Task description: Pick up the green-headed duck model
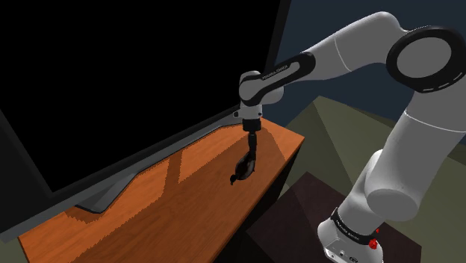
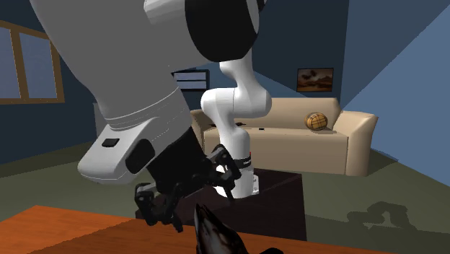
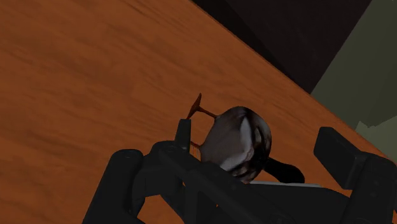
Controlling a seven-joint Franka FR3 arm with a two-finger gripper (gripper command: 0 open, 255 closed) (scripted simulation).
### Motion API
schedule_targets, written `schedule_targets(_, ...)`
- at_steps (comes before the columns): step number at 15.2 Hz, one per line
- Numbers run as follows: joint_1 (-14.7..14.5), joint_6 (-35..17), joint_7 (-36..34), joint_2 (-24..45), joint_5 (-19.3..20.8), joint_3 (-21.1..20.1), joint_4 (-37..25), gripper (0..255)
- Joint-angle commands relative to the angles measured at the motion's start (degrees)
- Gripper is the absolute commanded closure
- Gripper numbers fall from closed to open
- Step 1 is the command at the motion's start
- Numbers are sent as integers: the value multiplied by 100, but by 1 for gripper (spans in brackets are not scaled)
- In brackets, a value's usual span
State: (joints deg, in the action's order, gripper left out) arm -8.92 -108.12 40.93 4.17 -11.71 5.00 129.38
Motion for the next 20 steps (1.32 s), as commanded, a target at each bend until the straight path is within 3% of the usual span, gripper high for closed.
schedule_targets(1, -6, -113, 21, 84, -21, -7, 29, 0)
schedule_targets(3, -6, -113, 21, 84, -21, -7, 29, 0)
schedule_targets(4, -7, -112, 18, 75, -21, -9, 36, 255)
schedule_targets(13, -6, -113, 21, 84, -21, -7, 29, 255)
schedule_targets(20, -1, 394, -94, -249, 45, 3, -159, 255)
